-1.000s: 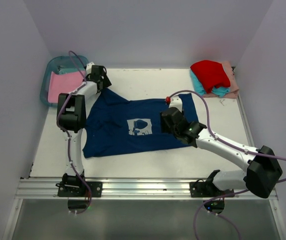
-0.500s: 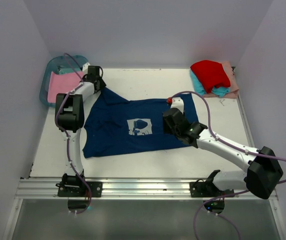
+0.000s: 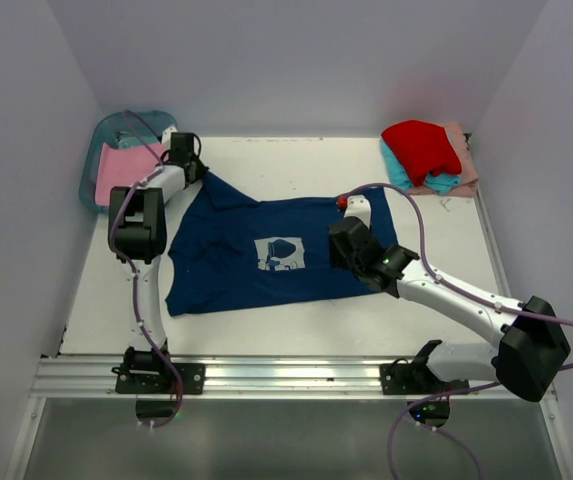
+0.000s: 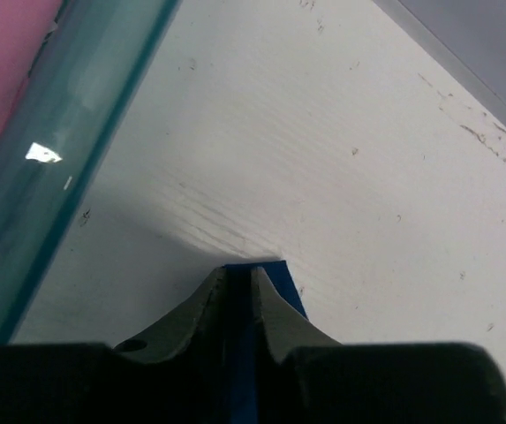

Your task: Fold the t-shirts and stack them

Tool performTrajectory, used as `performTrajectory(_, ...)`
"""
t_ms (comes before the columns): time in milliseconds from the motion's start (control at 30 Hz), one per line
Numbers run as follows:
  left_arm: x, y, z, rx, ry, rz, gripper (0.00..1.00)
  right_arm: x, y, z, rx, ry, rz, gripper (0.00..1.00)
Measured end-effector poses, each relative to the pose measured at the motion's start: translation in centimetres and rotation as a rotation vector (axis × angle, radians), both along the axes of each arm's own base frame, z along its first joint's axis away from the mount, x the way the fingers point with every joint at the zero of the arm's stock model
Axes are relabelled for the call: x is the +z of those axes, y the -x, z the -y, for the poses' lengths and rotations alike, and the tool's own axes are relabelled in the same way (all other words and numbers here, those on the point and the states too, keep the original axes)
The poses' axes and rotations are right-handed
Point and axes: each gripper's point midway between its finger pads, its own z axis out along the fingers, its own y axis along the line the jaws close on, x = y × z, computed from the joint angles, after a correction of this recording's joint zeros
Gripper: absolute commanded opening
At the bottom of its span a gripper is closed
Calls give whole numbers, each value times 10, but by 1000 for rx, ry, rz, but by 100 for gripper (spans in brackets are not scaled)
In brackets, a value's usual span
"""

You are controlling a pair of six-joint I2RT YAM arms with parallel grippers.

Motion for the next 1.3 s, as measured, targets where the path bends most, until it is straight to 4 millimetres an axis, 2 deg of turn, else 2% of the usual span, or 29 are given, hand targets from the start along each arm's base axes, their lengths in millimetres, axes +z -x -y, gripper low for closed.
performTrajectory(233, -2, -3, -1, -10, 33, 9, 0, 0, 0, 1, -3, 0, -2, 49)
performTrajectory(433, -1, -2, 3, -35, 52, 50, 0, 0, -1, 3, -16, -2, -2, 47)
performTrajectory(633, 4, 21, 7, -62, 71, 37, 0, 2, -6, 11, -66, 7, 20, 43)
performTrajectory(767, 29, 31, 11, -79, 87, 70, 0, 5, -15, 21, -123, 10, 47, 47)
performTrajectory(867, 59, 36, 14, -90, 101, 126, 0, 4, -24, 29, -163, 3, 55, 50)
performTrajectory(1033, 99, 41, 17, -107, 109, 207, 0, -7, -42, 43, -232, 5, 48, 55)
performTrajectory(1100, 106, 44, 19, -116, 116, 219, 0, -15, -48, 51, -258, 10, 34, 58)
performTrajectory(1233, 108, 53, 22, -128, 135, 217, 0, -30, -66, 69, -319, 1, 2, 74)
performTrajectory(1300, 108, 58, 25, -132, 156, 210, 0, -34, -77, 80, -349, -7, -12, 77)
